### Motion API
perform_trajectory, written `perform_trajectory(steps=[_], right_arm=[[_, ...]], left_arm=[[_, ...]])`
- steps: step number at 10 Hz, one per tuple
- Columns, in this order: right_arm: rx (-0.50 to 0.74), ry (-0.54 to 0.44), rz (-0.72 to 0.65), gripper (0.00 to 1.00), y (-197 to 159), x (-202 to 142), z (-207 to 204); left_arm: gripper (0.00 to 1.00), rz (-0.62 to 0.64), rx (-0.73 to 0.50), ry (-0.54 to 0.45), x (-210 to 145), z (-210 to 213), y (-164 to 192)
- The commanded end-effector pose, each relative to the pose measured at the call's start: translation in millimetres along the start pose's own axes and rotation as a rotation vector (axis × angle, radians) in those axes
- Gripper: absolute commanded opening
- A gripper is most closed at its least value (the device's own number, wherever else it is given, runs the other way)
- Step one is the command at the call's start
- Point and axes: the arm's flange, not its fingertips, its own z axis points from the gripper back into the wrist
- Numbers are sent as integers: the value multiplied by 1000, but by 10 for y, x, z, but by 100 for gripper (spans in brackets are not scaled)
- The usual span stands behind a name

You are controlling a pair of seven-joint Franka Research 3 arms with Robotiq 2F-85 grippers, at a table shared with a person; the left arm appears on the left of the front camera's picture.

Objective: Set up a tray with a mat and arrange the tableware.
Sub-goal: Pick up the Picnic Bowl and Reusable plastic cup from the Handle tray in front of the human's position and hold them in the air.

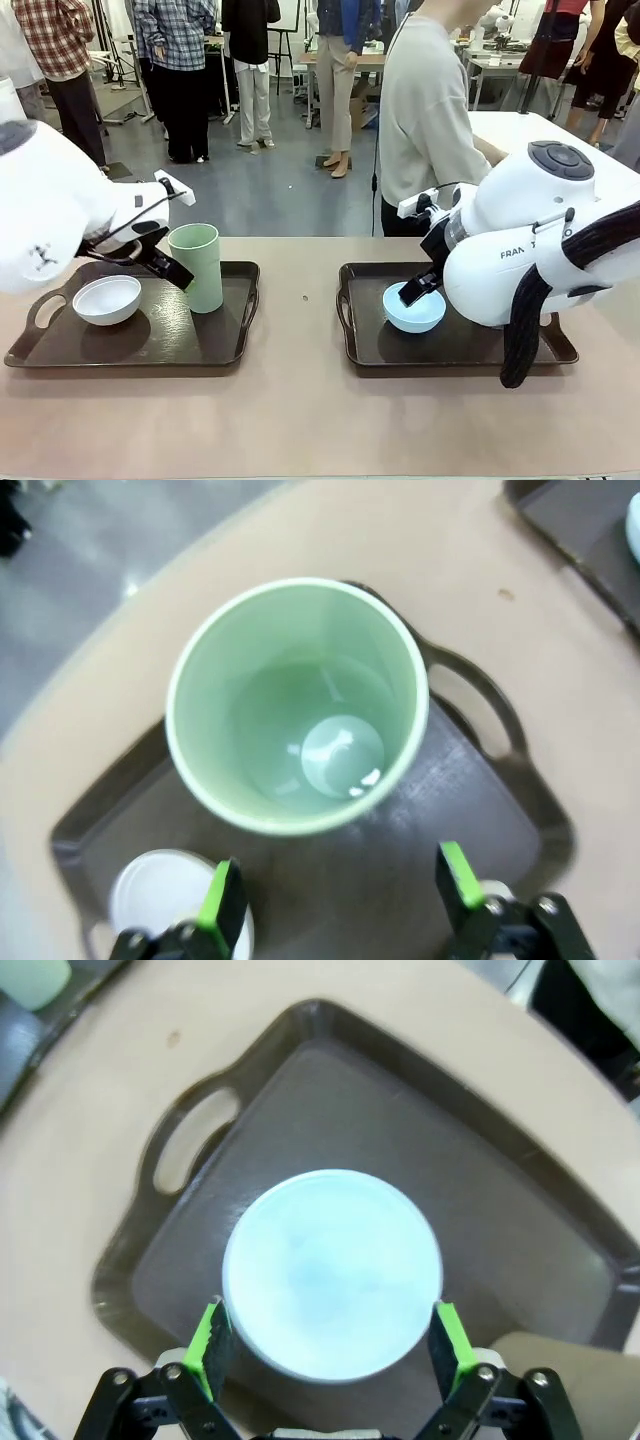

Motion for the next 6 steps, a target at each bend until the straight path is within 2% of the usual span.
perform_trajectory(steps=[1, 2, 4, 6], right_arm=[[32, 66, -112, 100, 287, -438, 510], [11, 170, -163, 100, 371, -686, 679], [-111, 268, -305, 100, 354, -1305, 957], [-108, 405, -366, 100, 439, -1804, 996]], left_arm=[[100, 89, -48, 78, -218, 654, -175], [100, 91, -82, 123, -298, 870, -279], [100, 55, -170, 275, -520, 1120, -481], [100, 86, -272, 360, -670, 1187, -623]])
